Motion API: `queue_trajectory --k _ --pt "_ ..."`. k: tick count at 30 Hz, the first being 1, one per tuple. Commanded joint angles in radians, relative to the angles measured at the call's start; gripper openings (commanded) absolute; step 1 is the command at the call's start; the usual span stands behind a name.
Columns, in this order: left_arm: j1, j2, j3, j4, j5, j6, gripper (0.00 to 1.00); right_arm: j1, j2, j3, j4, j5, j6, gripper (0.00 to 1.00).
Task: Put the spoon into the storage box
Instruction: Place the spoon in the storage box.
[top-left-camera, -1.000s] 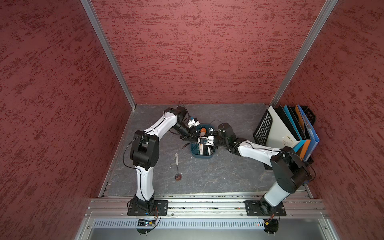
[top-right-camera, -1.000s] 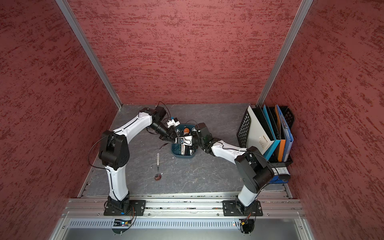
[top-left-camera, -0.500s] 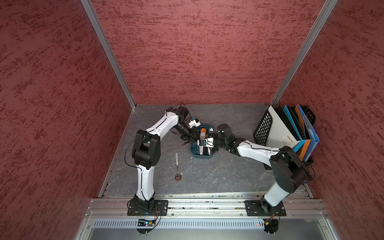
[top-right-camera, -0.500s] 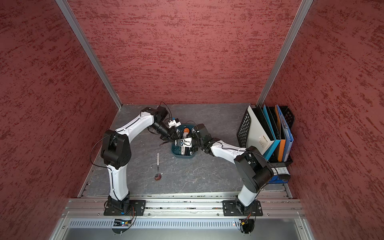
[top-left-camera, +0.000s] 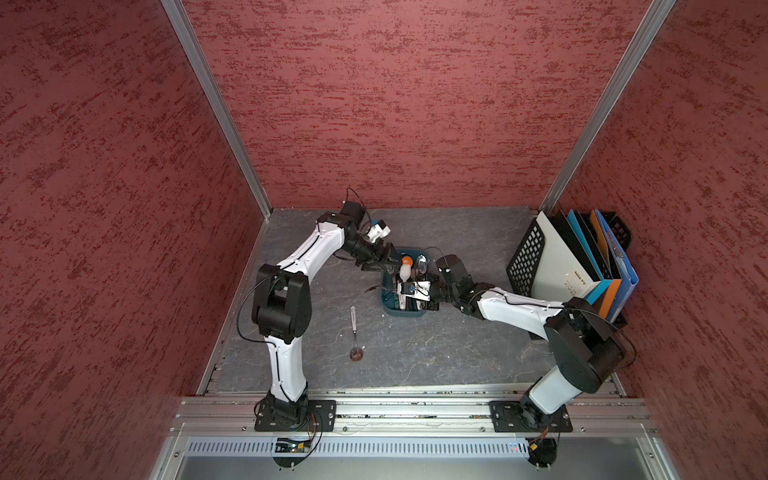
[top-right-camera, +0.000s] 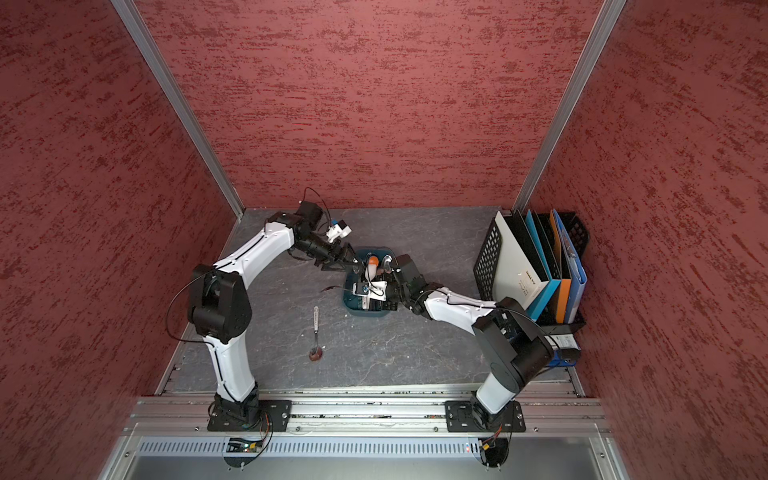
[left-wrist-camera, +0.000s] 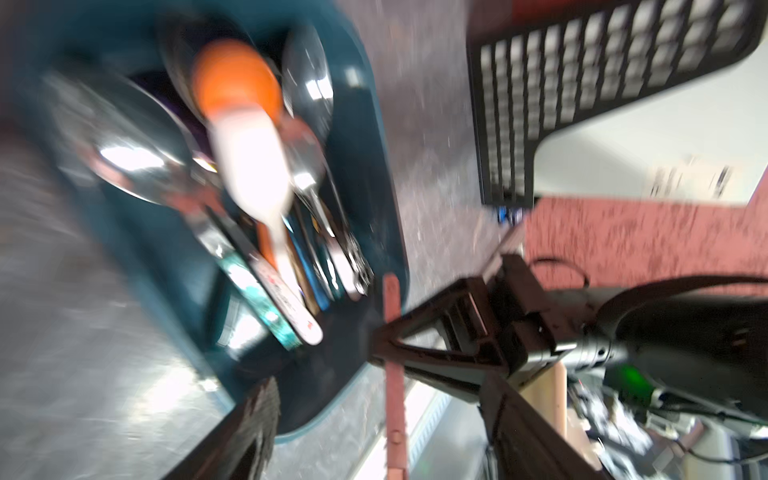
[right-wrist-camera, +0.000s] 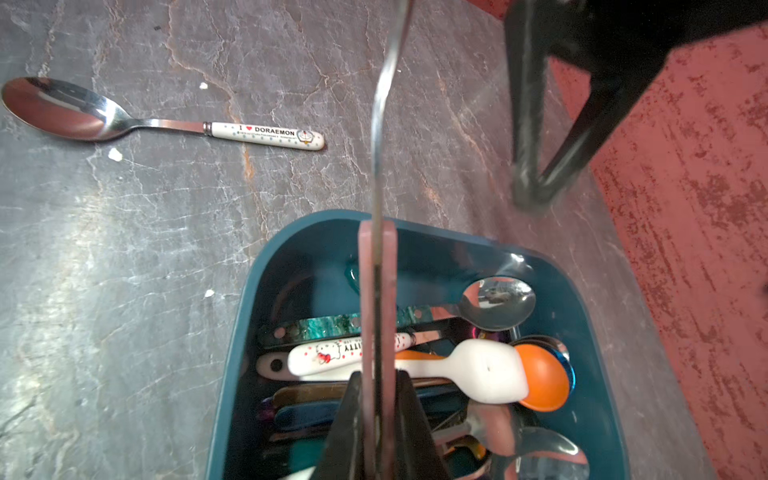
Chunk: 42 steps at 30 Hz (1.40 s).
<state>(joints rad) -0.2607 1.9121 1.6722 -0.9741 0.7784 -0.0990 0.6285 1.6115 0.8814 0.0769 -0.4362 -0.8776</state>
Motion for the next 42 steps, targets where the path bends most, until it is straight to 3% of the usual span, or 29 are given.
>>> queue_trajectory --k 1,4,9,16,22,33,38,42 --pt "0.075 -0.104 -0.072 0.23 -0.177 -0.156 0.82 0.007 -0.052 -0.011 0.005 0.03 0.141 0.0" --pt "0.116 -0.2 -0.17 0.307 -0.387 -0.205 0.84 0.006 -0.046 0.016 -0.032 0.054 0.281 0.0" --pt "0.101 -0.34 -0.312 0.301 -0.679 -0.157 0.83 0.007 -0.008 0.101 -0.118 0.064 0.56 0.0" --pt "-0.059 -0.46 -0.492 0.251 -0.933 -0.134 0.77 0.004 0.066 0.214 -0.266 0.039 0.918 0.0" --pt "-0.12 -0.448 -0.543 0.14 -0.945 -0.327 0.71 -0.018 0.183 0.319 -0.401 0.007 1.143 0.0" --pt "-0.201 -0.433 -0.626 0.137 -0.881 -0.453 0.65 -0.078 0.302 0.414 -0.585 -0.017 1.274 0.0" --pt "-0.215 -0.387 -0.637 0.133 -0.85 -0.478 0.63 -0.086 0.356 0.494 -0.689 -0.035 1.284 0.06" --pt "-0.219 -0.356 -0.642 0.144 -0.829 -0.497 0.62 -0.088 0.365 0.516 -0.718 -0.03 1.284 0.19"
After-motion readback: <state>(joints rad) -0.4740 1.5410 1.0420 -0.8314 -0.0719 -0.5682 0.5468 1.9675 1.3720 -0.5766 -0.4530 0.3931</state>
